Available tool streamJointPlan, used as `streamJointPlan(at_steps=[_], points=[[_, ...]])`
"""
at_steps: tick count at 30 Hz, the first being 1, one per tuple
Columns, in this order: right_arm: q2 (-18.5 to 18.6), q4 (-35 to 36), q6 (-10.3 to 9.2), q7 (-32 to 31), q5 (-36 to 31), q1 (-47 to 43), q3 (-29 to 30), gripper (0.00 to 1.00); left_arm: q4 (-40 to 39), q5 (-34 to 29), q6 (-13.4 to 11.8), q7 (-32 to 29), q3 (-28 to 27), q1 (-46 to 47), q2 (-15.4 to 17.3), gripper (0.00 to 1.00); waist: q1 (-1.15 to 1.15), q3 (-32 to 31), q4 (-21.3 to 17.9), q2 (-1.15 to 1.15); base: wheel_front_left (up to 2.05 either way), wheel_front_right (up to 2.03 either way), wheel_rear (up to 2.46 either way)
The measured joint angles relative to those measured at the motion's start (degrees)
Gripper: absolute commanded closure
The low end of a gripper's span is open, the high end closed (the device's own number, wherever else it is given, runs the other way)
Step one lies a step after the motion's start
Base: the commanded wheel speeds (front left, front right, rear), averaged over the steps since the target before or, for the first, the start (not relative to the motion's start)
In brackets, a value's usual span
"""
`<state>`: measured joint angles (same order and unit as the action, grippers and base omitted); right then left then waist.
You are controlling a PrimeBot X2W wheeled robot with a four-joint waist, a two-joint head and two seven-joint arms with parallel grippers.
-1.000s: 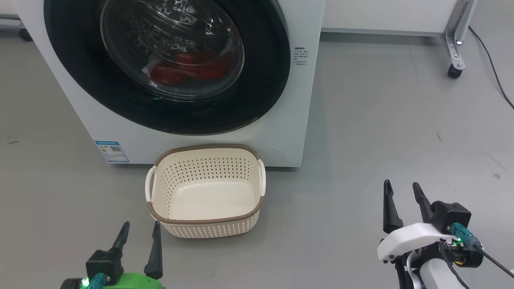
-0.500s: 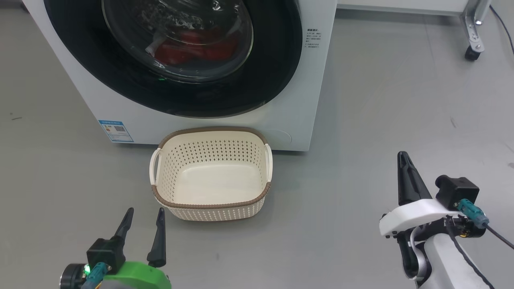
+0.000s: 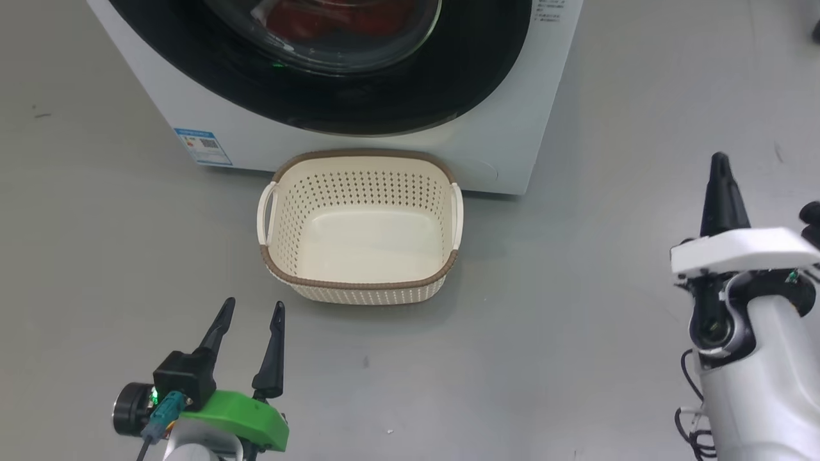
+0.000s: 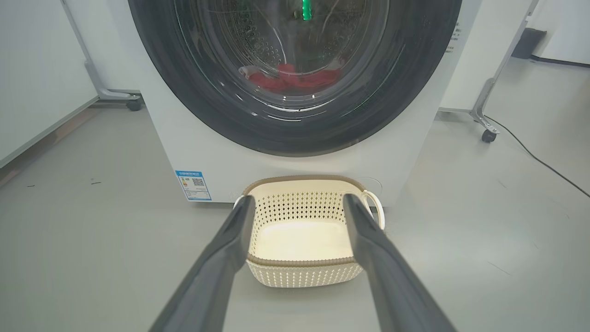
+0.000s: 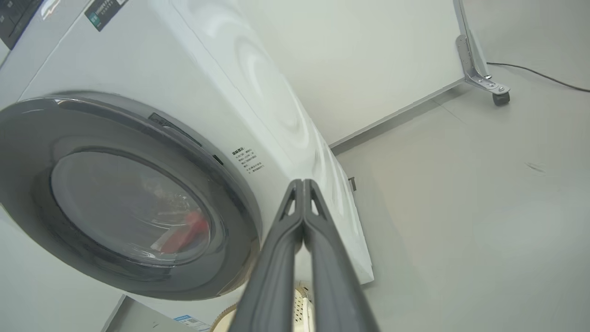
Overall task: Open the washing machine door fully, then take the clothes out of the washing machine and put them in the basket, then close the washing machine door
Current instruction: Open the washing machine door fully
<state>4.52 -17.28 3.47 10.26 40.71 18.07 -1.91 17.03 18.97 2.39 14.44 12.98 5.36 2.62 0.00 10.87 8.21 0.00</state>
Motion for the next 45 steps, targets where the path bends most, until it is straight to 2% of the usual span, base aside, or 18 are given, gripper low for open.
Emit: streamJointPlan(at_steps=[5, 13, 36, 45], points=[[0.22, 0.92, 0.16, -2.88, 5.43, 4.92, 3.76, 1.0, -0.02, 0.0, 0.45, 0.0, 1.1, 1.64, -0.1, 0.0, 0.0, 2.99, 1.73, 0.0, 0.0, 0.0, 0.0], [2.87, 2.19, -0.26, -7.14, 10.14, 12.65, 8.1, 1.0, -0.83, 1.24, 0.53, 0.0, 3.13, 4.85, -0.21, 0.0, 0.0, 7.85, 4.86, 0.0, 0.0, 0.0, 0.0], [5.0, 3.8, -6.56, -18.68, 15.96, 35.45, 8.46, 1.0, -2.22, 7.47, 0.36, 0.0, 8.58, 11.81, -0.81, 0.0, 0.0, 20.86, 12.34, 0.0, 0.0, 0.0, 0.0], [4.16, 2.38, -7.72, -23.74, 19.79, 41.17, 7.78, 1.0, -2.79, 9.81, 0.15, 0.0, 9.53, 13.7, -1.08, 0.0, 0.01, 23.54, 14.56, 0.0, 0.0, 0.0, 0.0]])
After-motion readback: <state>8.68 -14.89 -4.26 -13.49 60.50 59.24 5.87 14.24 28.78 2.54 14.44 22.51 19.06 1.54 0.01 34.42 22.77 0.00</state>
